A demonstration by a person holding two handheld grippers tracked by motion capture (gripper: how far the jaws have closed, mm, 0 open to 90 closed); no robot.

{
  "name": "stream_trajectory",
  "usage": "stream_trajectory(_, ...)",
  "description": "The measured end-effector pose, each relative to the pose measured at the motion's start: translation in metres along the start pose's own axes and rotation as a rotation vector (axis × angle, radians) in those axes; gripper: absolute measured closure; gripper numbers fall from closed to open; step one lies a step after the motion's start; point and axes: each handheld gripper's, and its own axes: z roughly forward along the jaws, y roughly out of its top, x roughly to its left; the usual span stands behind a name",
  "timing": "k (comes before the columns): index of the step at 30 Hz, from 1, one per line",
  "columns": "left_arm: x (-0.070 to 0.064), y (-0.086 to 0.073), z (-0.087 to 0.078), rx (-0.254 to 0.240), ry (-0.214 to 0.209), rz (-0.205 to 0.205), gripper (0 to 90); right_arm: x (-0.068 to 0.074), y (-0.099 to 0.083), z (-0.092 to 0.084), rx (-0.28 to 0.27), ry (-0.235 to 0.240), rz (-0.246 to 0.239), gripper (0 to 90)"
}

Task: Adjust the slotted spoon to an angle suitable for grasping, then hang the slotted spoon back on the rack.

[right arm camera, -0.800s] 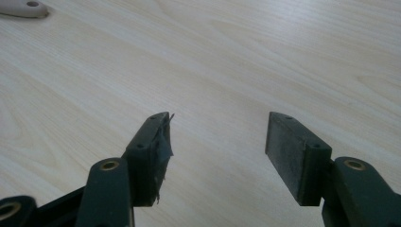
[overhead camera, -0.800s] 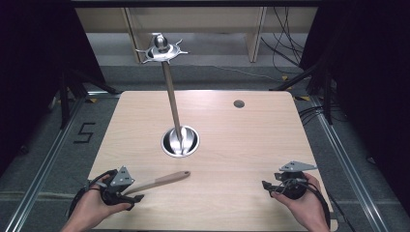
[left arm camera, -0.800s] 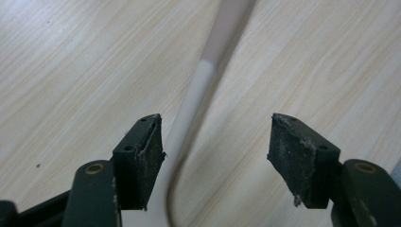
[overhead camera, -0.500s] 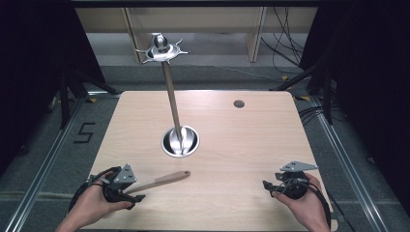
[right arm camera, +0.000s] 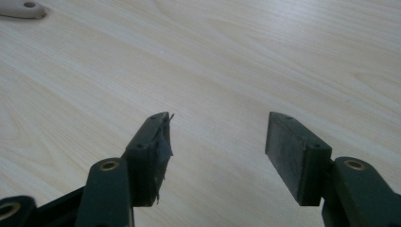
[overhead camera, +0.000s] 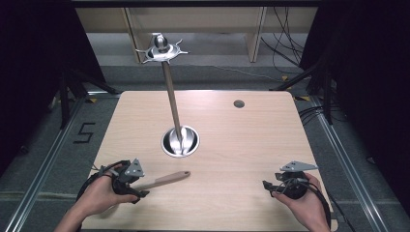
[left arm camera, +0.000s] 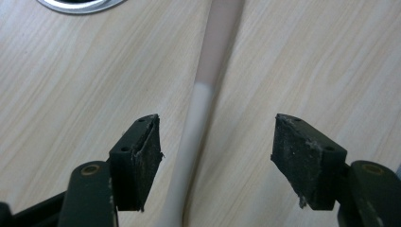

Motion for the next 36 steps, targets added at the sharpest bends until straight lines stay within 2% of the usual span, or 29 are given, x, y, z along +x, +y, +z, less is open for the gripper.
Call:
stream_trajectory(3,0.000,0.007,0.002,-0.007,-0.005,0.003,32.6,0.000,0.000,0.000,-0.007,-0.006,-0.005,41.5)
stream_trajectory(5,0.001,0.015,0.003,0.004,-0.014,0.026,32.6,-0.001,-0.001,0.000,-0.009,-0.011,0.001,41.5)
stream_trajectory(6,0.004,0.023,0.003,0.028,-0.016,0.067,32.8,-0.002,-0.001,0.000,-0.007,-0.009,0.001,41.5)
stream_trajectory(8,0.004,0.027,0.005,0.023,-0.015,0.056,33.0,-0.003,-0.001,0.001,-0.008,-0.005,-0.001,41.5)
stream_trajectory(9,0.006,0.035,0.007,0.027,-0.023,0.079,33.1,-0.004,-0.002,0.000,-0.010,-0.007,0.005,41.5)
stream_trajectory(10,0.005,0.038,0.011,0.002,-0.037,0.040,33.1,-0.006,-0.003,0.001,-0.019,-0.006,-0.007,41.5)
stream_trajectory(13,0.006,0.044,0.014,0.014,-0.047,0.038,34.4,-0.005,-0.002,-0.001,-0.004,-0.006,0.015,41.5)
stream_trajectory(14,0.007,0.047,0.016,0.017,-0.049,0.062,34.8,-0.004,-0.001,-0.001,-0.008,-0.007,0.016,41.5)
stream_trajectory(15,0.009,0.053,0.018,0.051,-0.057,0.090,35.5,-0.004,-0.001,-0.001,-0.016,-0.013,0.006,41.5)
stream_trajectory(16,0.006,0.054,0.020,0.030,-0.067,0.060,36.4,-0.004,0.000,-0.001,-0.006,-0.003,0.012,41.5)
stream_trajectory(17,0.006,0.054,0.020,0.030,-0.067,0.060,36.7,-0.004,0.001,0.000,-0.012,-0.009,-0.001,41.5)
stream_trajectory(20,0.006,0.062,0.023,0.076,-0.076,0.094,37.8,-0.002,0.003,0.002,-0.004,0.000,0.005,41.5)
stream_trajectory(21,0.006,0.063,0.024,0.080,-0.077,0.103,38.6,-0.003,0.003,0.003,-0.017,-0.008,-0.034,41.5)
stream_trajectory(24,0.005,0.066,0.026,0.104,-0.087,0.104,40.7,-0.001,0.003,0.002,-0.015,-0.003,-0.009,41.5)
stream_trajectory(26,0.007,0.069,0.031,0.152,-0.099,0.124,42.3,-0.002,0.003,0.003,-0.012,0.001,-0.001,41.5)
stream_trajectory(27,0.008,0.069,0.034,0.172,-0.108,0.132,43.0,-0.003,0.003,0.002,-0.011,0.005,0.000,41.5)
stream_trajectory(28,0.008,0.069,0.034,0.172,-0.108,0.132,43.6,-0.003,0.003,0.002,-0.011,0.005,0.000,41.5)
stream_trajectory(29,0.009,0.069,0.036,0.200,-0.111,0.138,44.3,-0.003,0.004,0.003,-0.015,0.006,-0.003,41.5)
stream_trajectory(34,0.010,0.069,0.043,0.244,-0.126,0.147,46.4,-0.003,0.004,0.004,-0.009,0.016,-0.006,41.5)
stream_trajectory(35,0.010,0.069,0.045,0.252,-0.131,0.151,46.6,-0.004,0.003,0.005,-0.020,0.010,-0.024,41.5)
stream_trajectory(36,0.011,0.069,0.048,0.269,-0.135,0.149,47.1,-0.004,0.003,0.003,-0.016,0.008,-0.008,41.5)
